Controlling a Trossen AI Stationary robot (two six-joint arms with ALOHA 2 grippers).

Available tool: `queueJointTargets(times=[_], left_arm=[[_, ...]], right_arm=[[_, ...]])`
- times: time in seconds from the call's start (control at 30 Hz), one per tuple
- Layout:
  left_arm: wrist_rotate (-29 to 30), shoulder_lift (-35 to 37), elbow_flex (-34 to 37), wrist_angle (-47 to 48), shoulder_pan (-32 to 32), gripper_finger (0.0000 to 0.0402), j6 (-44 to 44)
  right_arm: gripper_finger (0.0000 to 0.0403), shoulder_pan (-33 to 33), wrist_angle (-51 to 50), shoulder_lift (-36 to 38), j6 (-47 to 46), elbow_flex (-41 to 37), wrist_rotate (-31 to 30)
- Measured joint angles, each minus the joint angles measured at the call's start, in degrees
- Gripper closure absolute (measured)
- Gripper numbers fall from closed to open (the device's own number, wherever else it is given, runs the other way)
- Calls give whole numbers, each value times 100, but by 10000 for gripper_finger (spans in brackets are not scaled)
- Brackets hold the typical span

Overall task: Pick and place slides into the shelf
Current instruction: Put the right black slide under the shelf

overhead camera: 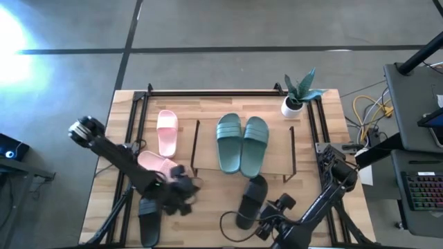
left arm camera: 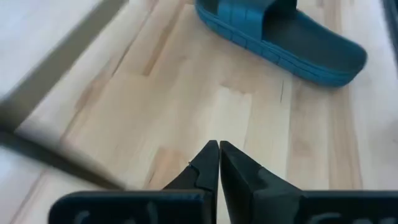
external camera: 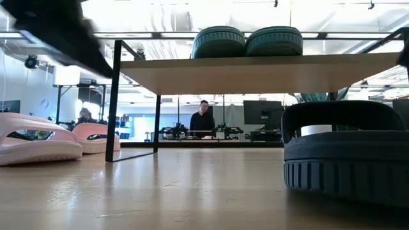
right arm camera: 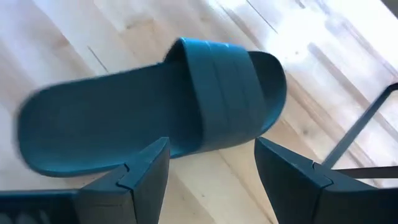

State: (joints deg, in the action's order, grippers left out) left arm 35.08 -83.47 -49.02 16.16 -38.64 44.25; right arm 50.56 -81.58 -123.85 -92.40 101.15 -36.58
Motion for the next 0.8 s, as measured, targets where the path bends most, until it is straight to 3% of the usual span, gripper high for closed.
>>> queueJointTargets(times=[0.17, 0.33, 0.63, 0.8], left_arm=[[591, 1078, 792, -78, -406, 402, 339], [750, 1683, 1181, -58, -463, 402, 314], [739, 1904, 1306, 44, -461, 402, 146], [729, 1902, 1306, 46, -461, 402, 152]], right_arm=[[177, -34, 486, 0, 130, -312, 105], [177, -131, 987, 0, 268, -505, 103], [182, -528, 1052, 0, 244, -749, 83], [207, -580, 1025, 7, 268, -933, 77]])
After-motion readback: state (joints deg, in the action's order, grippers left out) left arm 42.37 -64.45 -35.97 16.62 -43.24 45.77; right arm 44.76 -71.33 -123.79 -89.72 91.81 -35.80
